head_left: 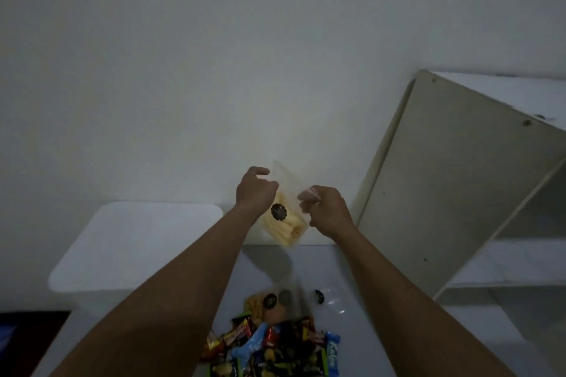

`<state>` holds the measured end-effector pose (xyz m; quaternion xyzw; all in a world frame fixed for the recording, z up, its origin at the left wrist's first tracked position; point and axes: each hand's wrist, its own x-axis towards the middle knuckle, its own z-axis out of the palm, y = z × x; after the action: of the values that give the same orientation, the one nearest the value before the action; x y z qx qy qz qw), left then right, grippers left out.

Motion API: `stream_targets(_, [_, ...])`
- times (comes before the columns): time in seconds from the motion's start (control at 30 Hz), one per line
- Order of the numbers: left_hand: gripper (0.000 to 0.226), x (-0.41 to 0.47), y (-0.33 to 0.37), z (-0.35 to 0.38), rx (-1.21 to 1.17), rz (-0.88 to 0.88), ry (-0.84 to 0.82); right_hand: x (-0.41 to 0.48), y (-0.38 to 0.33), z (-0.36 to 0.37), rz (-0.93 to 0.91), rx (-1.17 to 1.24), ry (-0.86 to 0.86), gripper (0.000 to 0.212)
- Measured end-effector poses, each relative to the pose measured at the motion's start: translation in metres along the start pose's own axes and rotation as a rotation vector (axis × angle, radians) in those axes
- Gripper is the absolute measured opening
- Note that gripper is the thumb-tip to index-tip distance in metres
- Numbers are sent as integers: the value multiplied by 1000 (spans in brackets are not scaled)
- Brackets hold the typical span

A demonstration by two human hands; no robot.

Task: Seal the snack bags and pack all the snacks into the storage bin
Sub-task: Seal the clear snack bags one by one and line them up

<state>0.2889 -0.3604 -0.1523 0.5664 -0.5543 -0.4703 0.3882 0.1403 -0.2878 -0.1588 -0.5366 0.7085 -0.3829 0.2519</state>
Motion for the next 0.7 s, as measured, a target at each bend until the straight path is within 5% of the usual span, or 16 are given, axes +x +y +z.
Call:
stream_targets(0.1, [49,10,-50,14,114,-66,-36,17,30,16,39,22,-68,32])
stream_targets(0.2, [30,22,-93,24,115,-137,-66,33,58,35,99,94,-104,22])
stream_targets(0.47, [12,57,-174,60,89,-223,260,82,123,102,189,-78,-209,33])
stream_targets(0.7, [18,89,-208,70,165,-344,362,102,153,147,333,1,-172,35])
